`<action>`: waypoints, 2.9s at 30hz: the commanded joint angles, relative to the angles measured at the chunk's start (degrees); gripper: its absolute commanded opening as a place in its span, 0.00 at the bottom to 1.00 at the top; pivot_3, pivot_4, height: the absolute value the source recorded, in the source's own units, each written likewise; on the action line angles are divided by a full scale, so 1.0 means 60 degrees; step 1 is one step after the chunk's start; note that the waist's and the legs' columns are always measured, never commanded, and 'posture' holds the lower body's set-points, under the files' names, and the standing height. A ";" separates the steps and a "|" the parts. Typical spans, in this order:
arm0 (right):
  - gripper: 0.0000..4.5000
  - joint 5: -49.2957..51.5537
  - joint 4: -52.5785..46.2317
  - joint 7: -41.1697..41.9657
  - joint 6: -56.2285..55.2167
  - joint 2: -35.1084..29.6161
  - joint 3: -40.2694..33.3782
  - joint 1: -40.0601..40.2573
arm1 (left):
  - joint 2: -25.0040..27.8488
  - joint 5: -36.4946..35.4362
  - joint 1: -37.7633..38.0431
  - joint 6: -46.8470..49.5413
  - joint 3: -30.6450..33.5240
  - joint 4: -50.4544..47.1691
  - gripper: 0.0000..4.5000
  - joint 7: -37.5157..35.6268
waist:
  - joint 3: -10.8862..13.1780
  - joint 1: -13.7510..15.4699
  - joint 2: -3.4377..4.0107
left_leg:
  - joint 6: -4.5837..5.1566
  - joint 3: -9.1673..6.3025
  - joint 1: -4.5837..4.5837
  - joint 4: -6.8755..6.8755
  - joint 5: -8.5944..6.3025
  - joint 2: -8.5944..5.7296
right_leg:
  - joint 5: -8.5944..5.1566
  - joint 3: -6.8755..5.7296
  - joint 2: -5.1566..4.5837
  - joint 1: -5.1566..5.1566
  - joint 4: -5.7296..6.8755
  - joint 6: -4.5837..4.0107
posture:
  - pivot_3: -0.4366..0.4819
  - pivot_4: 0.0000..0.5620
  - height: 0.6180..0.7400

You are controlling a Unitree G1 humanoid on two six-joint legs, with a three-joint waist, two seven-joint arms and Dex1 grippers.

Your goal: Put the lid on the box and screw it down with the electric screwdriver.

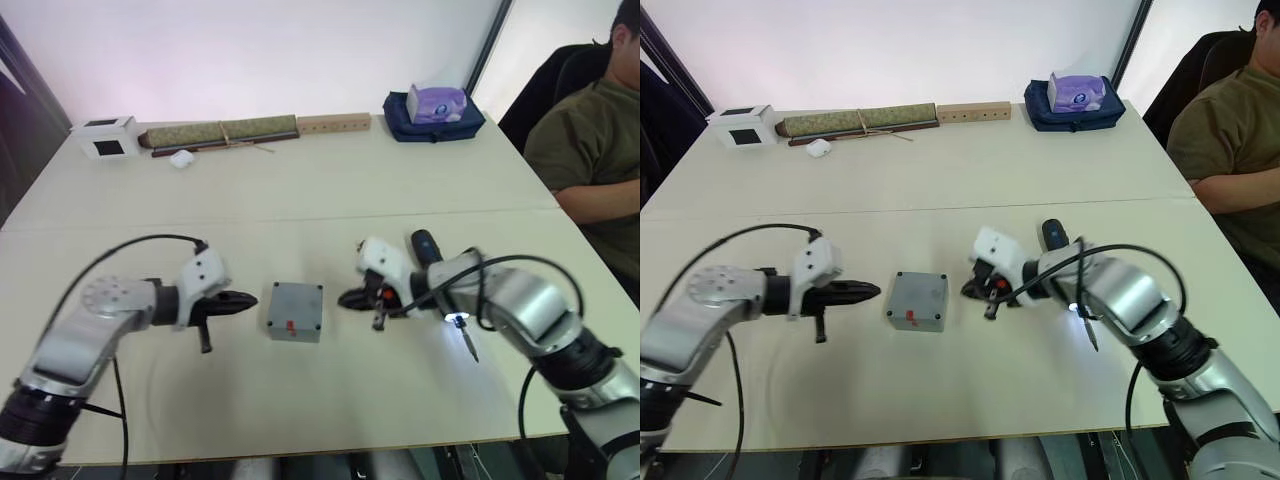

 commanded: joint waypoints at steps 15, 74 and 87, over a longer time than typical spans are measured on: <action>0.02 -0.0043 -0.0576 0.0334 0.0932 0.0638 -0.0277 -0.0238 | -0.1751 0.1423 -0.2538 -0.1814 -0.1199 0.3281 0.00 -0.0422 | -0.0003 -0.0005 -0.0002 | 0.0000 -0.0020 0.0003 0.0017 0.0000 -0.0002 | 0.0001 -0.0023 0.0001 0.0001 0.0034 0.0000 | 0.48 0.27 1.00; 0.57 -0.2087 -0.0987 -0.1757 -0.1660 0.1105 -0.3810 0.3215 | 0.0449 -0.1593 -0.1707 0.1361 0.0995 -0.1572 0.00 -0.1401 | -0.0005 -0.0048 -0.0007 | -0.0001 -0.0024 0.0021 0.0029 0.0001 -0.0001 | -0.0001 -0.0015 0.0009 0.0002 0.0083 -0.0002 | 0.48 0.27 1.00; 0.57 -0.2167 -0.0143 -0.2184 -0.2283 0.1639 -0.3924 0.3852 | 0.0288 -0.1607 -0.2007 0.1263 0.0654 -0.1508 0.00 -0.1238 | -0.0005 -0.0034 -0.0007 | -0.0002 -0.0021 0.0024 0.0030 0.0001 -0.0002 | -0.0001 -0.0008 0.0010 0.0003 0.0089 -0.0003 | 0.48 0.27 1.00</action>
